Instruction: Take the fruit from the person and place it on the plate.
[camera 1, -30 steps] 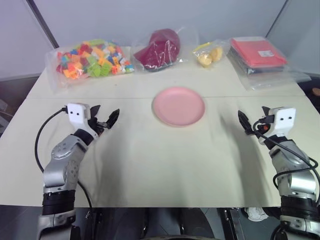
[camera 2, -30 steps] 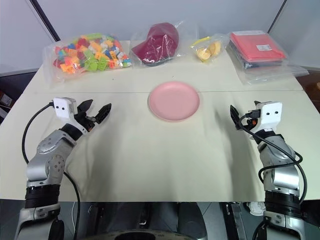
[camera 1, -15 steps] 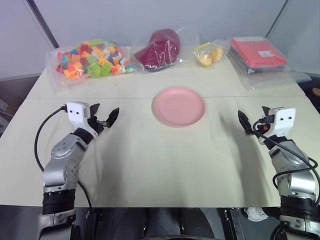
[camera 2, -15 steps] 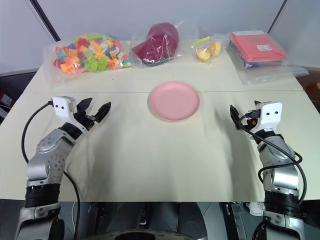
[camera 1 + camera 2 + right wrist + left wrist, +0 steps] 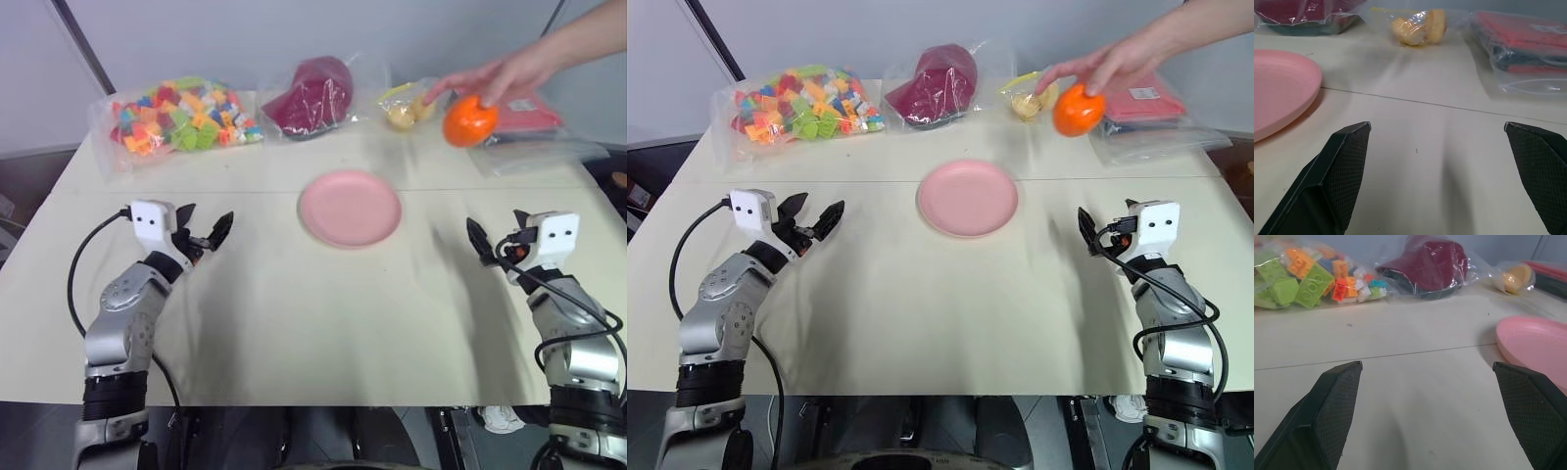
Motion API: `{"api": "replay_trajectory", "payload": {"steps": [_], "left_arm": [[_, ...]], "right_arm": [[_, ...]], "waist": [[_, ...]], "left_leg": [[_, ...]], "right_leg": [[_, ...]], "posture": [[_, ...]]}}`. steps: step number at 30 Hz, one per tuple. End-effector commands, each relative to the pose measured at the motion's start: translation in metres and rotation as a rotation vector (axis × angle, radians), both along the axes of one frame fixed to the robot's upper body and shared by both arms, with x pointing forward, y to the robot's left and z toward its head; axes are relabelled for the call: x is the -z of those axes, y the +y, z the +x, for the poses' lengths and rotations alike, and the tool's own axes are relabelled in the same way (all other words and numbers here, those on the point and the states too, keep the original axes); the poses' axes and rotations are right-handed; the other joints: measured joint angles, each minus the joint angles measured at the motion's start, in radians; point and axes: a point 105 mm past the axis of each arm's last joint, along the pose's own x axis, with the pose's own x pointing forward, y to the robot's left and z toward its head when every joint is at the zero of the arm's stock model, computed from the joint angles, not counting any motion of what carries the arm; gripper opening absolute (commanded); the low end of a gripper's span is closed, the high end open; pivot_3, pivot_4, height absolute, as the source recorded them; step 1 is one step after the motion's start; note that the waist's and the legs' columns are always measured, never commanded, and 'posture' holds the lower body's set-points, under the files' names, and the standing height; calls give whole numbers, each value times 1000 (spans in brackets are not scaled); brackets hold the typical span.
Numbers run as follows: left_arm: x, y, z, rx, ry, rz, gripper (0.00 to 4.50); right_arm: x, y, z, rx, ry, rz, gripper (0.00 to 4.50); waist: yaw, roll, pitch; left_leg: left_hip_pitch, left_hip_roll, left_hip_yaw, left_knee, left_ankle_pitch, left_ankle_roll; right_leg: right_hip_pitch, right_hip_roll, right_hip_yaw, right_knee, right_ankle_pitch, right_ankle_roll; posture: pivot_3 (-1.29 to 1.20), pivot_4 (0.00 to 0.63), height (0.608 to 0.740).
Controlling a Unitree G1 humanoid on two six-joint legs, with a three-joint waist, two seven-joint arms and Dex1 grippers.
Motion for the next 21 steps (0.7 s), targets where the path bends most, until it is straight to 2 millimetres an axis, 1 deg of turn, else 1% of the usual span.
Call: {"api": "replay_trajectory", "payload": {"steps": [1,2,3,5,7,11,14,15,18,21], "left_arm": [[-9,5,-2,-7,-38,18,4463],[-12,3,-3,17,-44,14,4463],[-19,-5,-7,86,-64,8,4463],[-34,-21,-20,238,-103,12,4463],[-43,-34,-33,376,-111,47,4463],[-52,-44,-44,515,-110,167,4463],[-59,-49,-48,572,-102,204,4463],[-61,-50,-48,583,-103,209,4463],[-66,-55,-44,596,-107,212,4463],[-67,-58,-42,610,-111,213,4463]], "right_arm": [[-14,2,-3,-2,-54,-17,4500],[-14,2,-3,-2,-54,-16,4500],[-14,2,-2,-1,-53,-16,4500],[-14,1,-2,-1,-52,-17,4500],[-14,1,-2,-2,-50,-19,4500],[-14,0,-1,-3,-49,-21,4500],[-18,0,-1,-7,-55,-27,4500],[-24,4,-2,-22,-74,-12,4500],[-54,23,0,-96,-154,75,4500],[-72,35,4,-119,-196,131,4500]], "waist": [[0,0,0],[0,0,0],[0,0,0],[-1,0,0],[-1,0,0],[-1,1,0],[-1,0,0],[-1,0,0],[-1,1,0],[-7,1,0]], "left_leg": [[0,0,0,0,0,0],[0,0,0,0,0,0],[0,0,0,0,0,0],[0,0,0,0,0,0],[0,0,0,0,0,0],[0,0,0,-1,0,0],[0,0,0,-1,0,0],[0,0,0,-1,0,0],[0,0,0,-1,0,1],[0,1,0,-1,0,1]], "right_leg": [[0,0,0,0,0,0],[0,0,0,0,0,0],[0,0,0,0,0,0],[0,0,0,0,0,0],[0,0,0,0,0,0],[0,0,0,0,0,0],[0,0,0,0,0,0],[0,0,0,0,0,0],[0,0,0,0,0,0],[0,0,0,0,0,0]], "posture": [[0,150,740],[0,150,740],[0,150,740],[0,150,740],[0,150,740],[0,150,740],[0,150,740],[0,150,740],[0,150,740],[0,150,740]]}}
